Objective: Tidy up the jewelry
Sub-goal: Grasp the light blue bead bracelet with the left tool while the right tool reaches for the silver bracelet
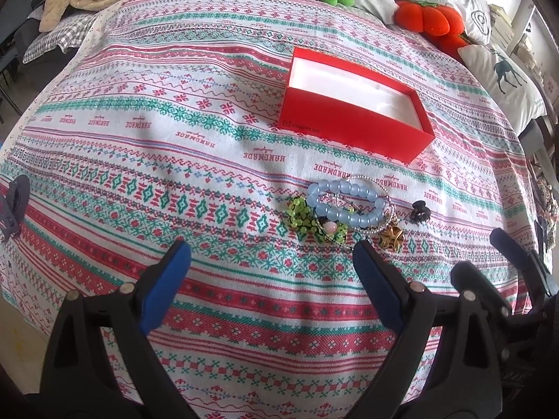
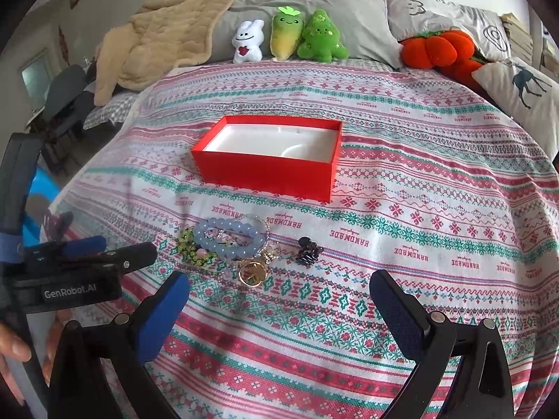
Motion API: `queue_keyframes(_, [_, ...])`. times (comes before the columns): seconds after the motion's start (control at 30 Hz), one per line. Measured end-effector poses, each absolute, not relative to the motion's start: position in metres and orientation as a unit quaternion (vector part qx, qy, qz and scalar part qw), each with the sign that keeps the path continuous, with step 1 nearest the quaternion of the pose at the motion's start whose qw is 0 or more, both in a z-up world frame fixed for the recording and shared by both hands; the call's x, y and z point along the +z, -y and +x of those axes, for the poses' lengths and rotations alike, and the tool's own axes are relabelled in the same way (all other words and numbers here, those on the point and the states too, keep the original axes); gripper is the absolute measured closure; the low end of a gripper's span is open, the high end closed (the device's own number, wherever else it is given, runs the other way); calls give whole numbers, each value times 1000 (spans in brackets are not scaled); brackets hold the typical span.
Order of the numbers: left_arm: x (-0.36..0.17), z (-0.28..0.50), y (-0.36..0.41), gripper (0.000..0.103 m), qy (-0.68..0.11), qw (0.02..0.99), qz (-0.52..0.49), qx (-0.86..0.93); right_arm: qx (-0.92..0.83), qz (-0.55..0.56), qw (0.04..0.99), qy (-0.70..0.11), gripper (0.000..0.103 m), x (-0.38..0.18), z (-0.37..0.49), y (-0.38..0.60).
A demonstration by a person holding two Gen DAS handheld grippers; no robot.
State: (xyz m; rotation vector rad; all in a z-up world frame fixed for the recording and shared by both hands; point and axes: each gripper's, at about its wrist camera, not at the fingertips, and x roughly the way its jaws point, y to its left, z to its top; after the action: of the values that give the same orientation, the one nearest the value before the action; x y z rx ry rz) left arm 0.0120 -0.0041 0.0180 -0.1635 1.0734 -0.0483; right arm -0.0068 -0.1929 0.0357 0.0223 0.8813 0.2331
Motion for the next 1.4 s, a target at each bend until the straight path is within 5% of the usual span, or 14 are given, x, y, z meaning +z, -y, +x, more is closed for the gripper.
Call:
queue_keyframes(0.3, [23, 17, -13, 10, -508, 853, -119, -27, 104, 132, 871, -461, 1, 28, 11, 233])
queue_keyframes(0.53, [19, 21, -12, 17, -515, 847, -129, -39, 104, 174, 857, -473, 22, 22, 16, 245])
queue_keyframes(1.0, [8, 26, 2, 33, -533, 831, -144, -71, 98, 208, 841, -490, 26, 7, 29, 250])
queue_keyframes(1.4, [4, 45, 5, 49, -533, 827, -162, -76, 138, 205, 835, -491, 53, 5, 46, 230])
